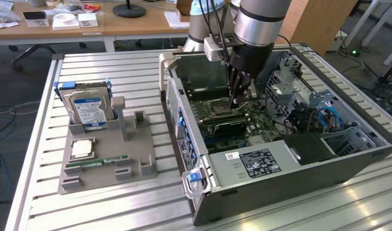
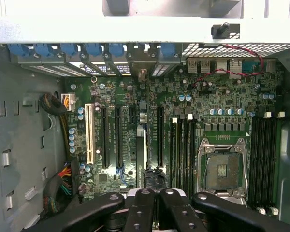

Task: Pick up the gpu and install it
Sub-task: 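Press down on the gpu until it lock into place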

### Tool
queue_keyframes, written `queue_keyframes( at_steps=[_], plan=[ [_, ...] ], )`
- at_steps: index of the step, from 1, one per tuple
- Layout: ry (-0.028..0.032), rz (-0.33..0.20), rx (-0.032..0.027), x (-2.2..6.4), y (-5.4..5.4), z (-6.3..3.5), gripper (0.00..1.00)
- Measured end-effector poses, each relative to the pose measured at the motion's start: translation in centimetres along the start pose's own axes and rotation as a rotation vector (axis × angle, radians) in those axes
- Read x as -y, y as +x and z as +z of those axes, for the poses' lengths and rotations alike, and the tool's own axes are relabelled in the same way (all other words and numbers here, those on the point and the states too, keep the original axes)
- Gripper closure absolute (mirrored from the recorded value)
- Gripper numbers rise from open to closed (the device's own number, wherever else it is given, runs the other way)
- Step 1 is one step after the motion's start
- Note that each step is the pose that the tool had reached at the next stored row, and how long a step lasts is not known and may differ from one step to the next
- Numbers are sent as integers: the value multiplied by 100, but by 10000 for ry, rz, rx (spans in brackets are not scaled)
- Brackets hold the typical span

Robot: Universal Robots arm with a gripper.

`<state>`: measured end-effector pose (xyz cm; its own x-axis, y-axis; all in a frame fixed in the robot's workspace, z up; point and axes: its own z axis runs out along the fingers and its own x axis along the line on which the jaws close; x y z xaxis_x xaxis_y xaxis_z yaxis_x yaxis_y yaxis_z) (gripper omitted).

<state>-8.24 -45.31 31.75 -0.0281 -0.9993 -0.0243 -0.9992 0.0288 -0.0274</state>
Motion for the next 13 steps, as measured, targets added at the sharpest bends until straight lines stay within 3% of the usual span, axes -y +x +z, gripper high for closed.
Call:
queue_keyframes(
  at_steps=[13],
  plan=[
    [2, -1, 3, -1, -3, 43, 89]
  ],
)
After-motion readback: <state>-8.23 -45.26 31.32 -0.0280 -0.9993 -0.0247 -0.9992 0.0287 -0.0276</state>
